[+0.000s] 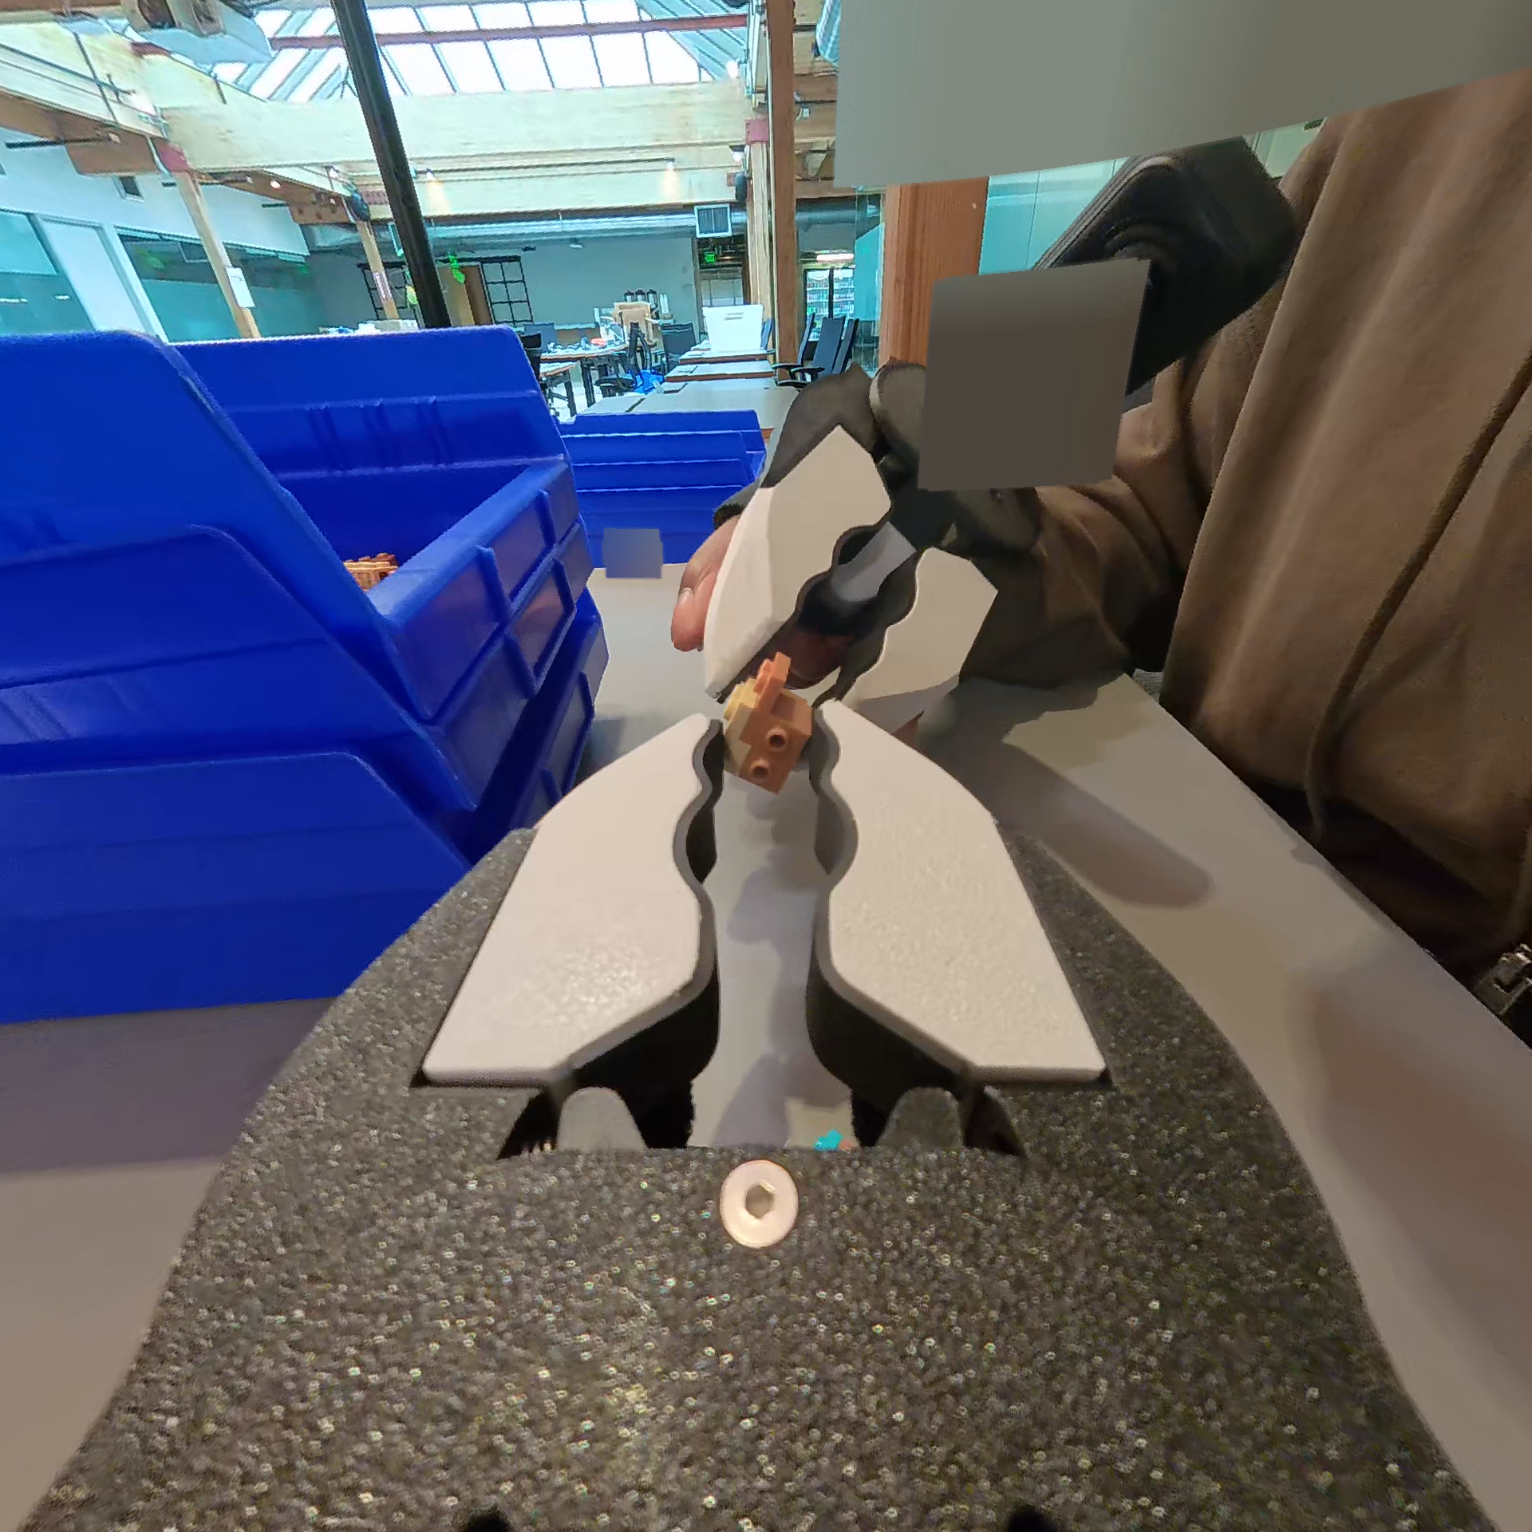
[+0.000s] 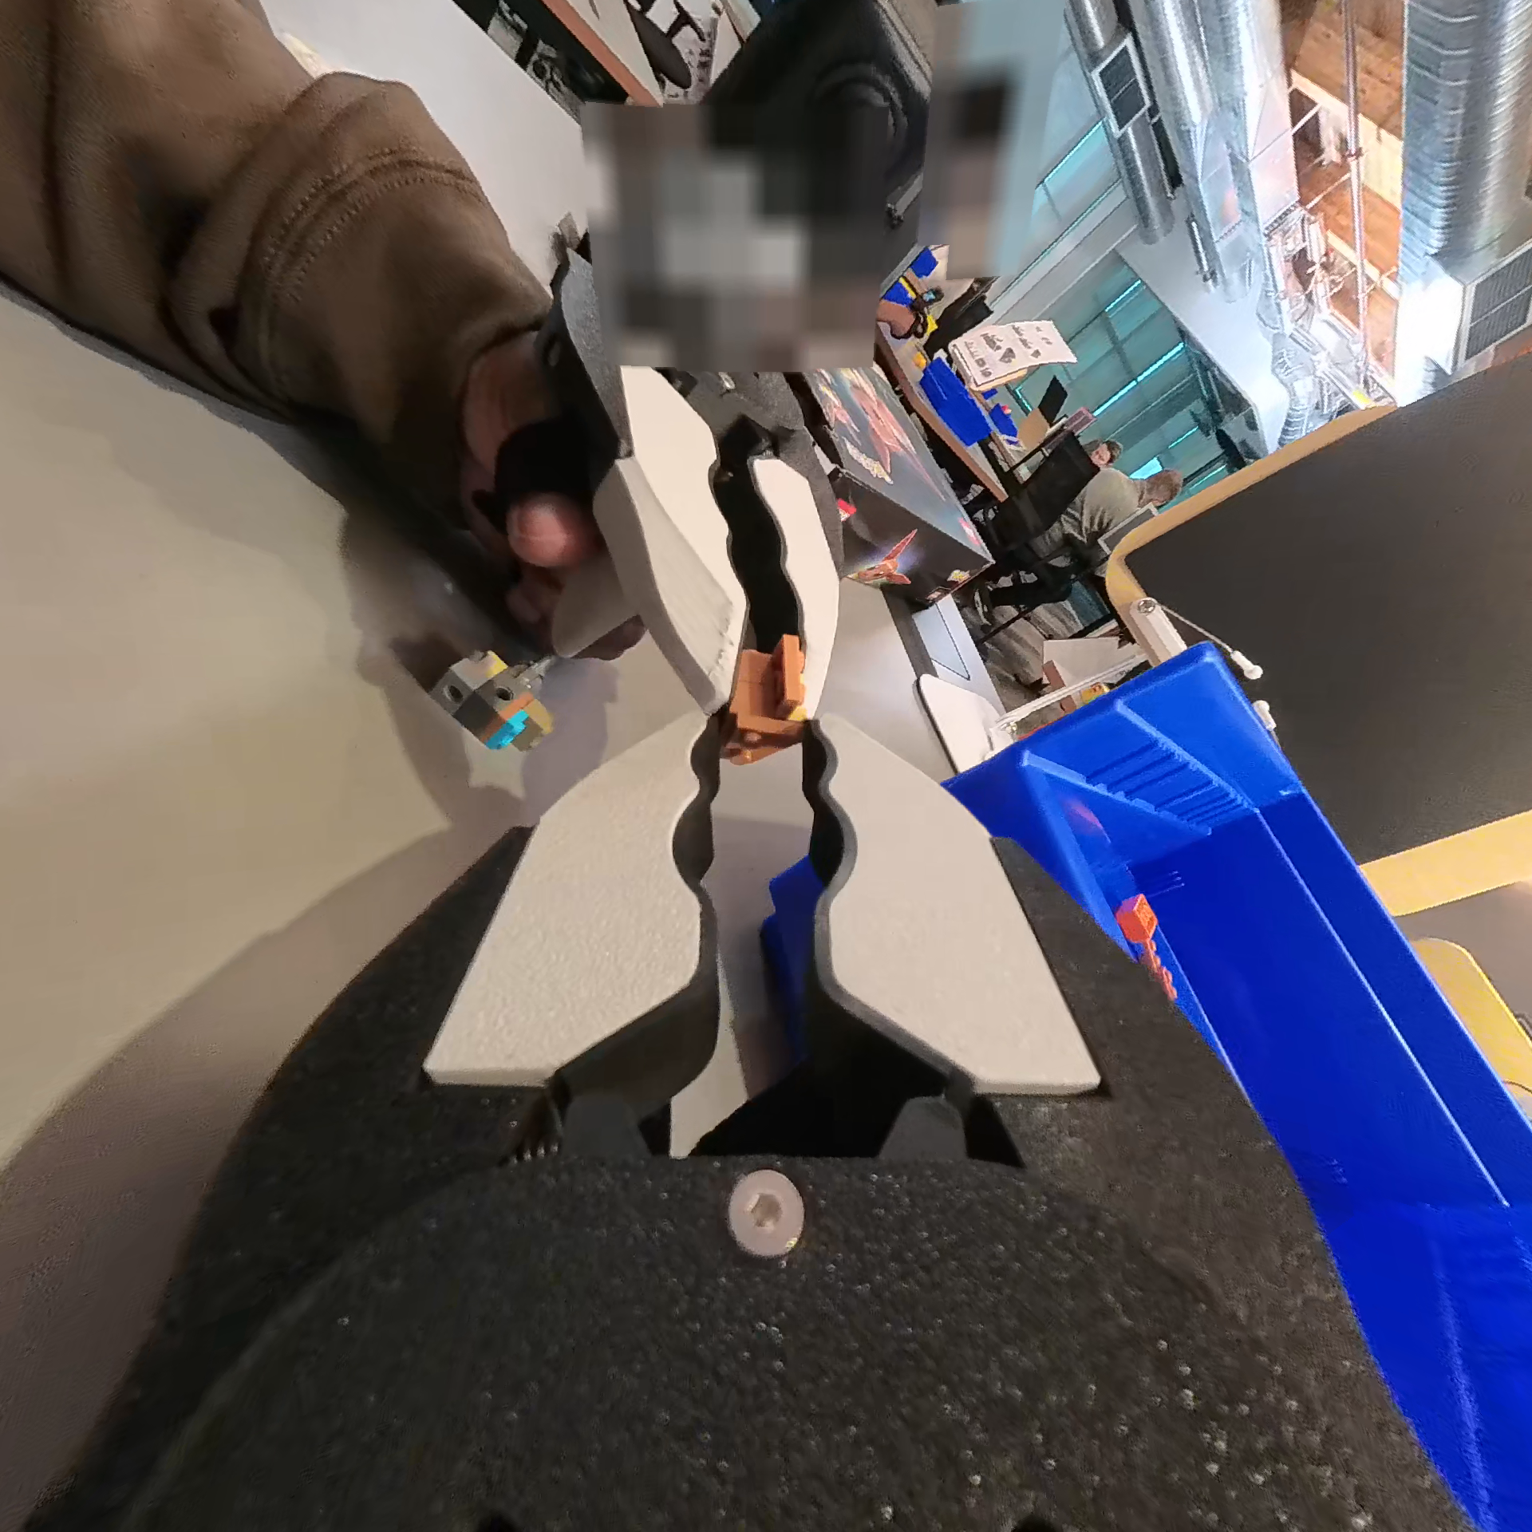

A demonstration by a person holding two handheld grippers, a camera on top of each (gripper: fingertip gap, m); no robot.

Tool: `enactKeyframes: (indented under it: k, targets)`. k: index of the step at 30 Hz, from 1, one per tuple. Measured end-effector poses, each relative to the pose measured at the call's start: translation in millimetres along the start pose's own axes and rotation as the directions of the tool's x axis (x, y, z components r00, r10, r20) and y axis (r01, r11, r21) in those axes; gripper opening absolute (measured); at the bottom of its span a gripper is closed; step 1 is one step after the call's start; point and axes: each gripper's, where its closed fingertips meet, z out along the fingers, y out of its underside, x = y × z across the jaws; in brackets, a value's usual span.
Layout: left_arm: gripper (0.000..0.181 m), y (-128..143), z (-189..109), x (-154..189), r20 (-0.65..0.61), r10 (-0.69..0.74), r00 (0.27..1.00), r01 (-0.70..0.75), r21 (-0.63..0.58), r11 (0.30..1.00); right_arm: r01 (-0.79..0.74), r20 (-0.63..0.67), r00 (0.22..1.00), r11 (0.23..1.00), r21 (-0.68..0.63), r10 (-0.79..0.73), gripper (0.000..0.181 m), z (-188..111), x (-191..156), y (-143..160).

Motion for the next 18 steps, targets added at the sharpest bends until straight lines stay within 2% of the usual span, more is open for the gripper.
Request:
enactKeyframes:
  k: [18]
  targets:
    - [0.020,2.0,0.8,3.4,-0.030,-0.037,0.999,0.037,-0.004,0.999,0.004,0.033,0.999,0.999,0.038,-0.006,0.018,-4.7,-3.1,-1.6]
